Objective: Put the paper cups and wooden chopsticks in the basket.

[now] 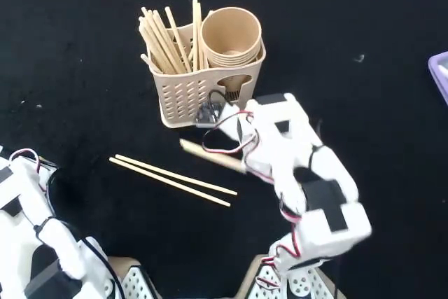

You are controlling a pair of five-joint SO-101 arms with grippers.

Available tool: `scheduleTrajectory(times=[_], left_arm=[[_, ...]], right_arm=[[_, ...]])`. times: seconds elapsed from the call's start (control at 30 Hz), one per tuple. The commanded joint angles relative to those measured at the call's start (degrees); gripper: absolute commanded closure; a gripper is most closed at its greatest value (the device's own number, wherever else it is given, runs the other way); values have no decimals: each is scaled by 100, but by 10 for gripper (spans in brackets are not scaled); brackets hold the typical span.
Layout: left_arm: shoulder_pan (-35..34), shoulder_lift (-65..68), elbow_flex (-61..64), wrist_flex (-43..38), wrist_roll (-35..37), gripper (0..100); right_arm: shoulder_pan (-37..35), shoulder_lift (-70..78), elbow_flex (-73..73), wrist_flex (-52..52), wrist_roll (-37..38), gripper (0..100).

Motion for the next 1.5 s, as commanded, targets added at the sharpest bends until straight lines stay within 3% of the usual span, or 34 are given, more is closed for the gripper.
scheduleTrajectory(times=[0.0, 0.3, 0.53, 0.63, 0.73, 0.93, 1.27, 1.47], left_arm=[[-40, -26, -31, -79, -26, 788], [-40, -26, -31, -79, -26, 788], [-48, -26, -31, -44, -26, 788], [-48, -26, -31, -44, -26, 788], [-48, -26, -31, -35, -26, 788], [-48, -26, -31, -35, -26, 788], [-48, -26, -31, -70, -26, 788], [-40, -26, -31, -70, -26, 788]], right_arm=[[-18, -1675, 154, 703, -132, 988], [-659, -3943, 462, 1196, -580, 988], [-668, -2985, 1842, -466, -554, 988], [-580, -2246, 1771, -862, -554, 987], [-475, -1464, 1288, -862, -554, 976], [-290, -646, 822, -862, -404, 824], [-264, -725, 901, -686, -158, 864], [-255, -1886, 954, -149, -158, 860]])
